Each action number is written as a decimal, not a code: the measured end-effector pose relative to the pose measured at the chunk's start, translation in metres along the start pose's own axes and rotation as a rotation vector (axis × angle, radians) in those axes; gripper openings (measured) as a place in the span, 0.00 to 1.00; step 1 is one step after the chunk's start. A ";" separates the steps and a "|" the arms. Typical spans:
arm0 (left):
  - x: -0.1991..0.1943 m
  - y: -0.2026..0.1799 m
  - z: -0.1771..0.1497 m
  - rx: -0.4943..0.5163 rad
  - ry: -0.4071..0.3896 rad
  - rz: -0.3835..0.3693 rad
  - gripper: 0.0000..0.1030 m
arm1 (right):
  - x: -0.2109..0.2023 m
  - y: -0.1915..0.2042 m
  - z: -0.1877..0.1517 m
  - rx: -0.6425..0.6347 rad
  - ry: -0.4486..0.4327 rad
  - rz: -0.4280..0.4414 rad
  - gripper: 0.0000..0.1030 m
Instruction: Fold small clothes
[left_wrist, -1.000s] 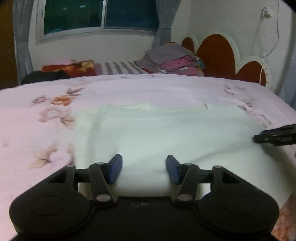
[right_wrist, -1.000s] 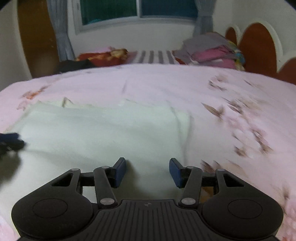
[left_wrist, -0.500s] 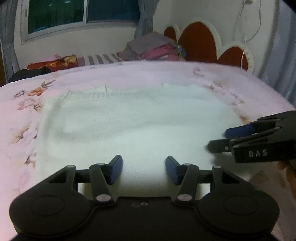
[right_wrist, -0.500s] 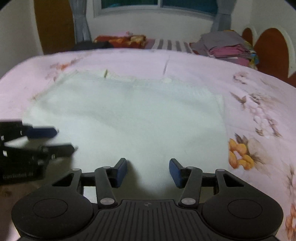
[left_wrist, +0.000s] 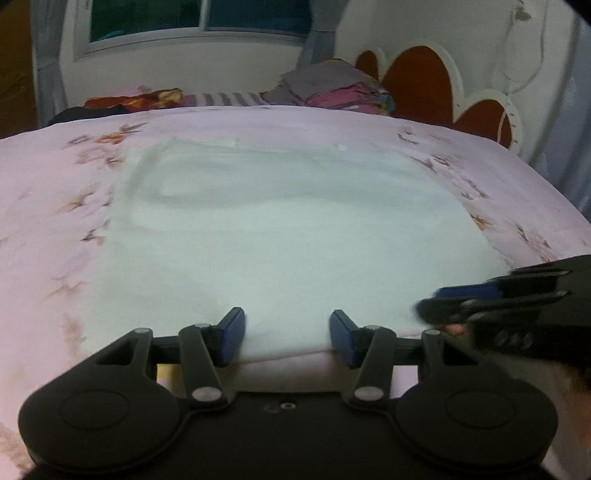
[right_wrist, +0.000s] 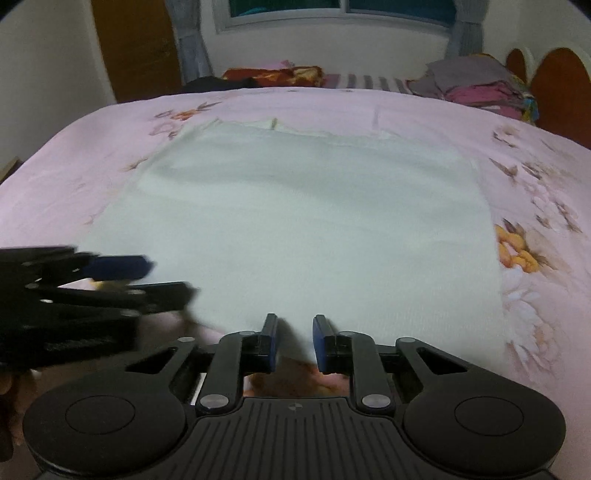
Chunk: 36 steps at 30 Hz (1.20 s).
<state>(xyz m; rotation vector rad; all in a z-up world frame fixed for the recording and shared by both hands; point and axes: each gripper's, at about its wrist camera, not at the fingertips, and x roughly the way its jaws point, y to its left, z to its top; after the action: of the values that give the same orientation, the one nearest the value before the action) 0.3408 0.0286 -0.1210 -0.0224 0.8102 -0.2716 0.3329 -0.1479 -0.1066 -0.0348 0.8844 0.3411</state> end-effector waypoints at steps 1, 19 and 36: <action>-0.002 0.004 -0.002 -0.004 -0.001 0.009 0.48 | -0.003 -0.005 -0.001 0.009 -0.002 -0.015 0.20; -0.020 0.053 -0.014 -0.122 -0.018 0.092 0.48 | -0.036 -0.070 -0.018 0.141 -0.002 -0.171 0.20; -0.025 0.060 -0.019 -0.136 -0.014 0.099 0.48 | -0.033 -0.071 -0.023 0.149 0.018 -0.187 0.20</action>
<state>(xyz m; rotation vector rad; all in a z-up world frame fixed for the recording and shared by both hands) 0.3249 0.0943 -0.1242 -0.1119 0.8121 -0.1223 0.3186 -0.2283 -0.1042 0.0168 0.9149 0.0997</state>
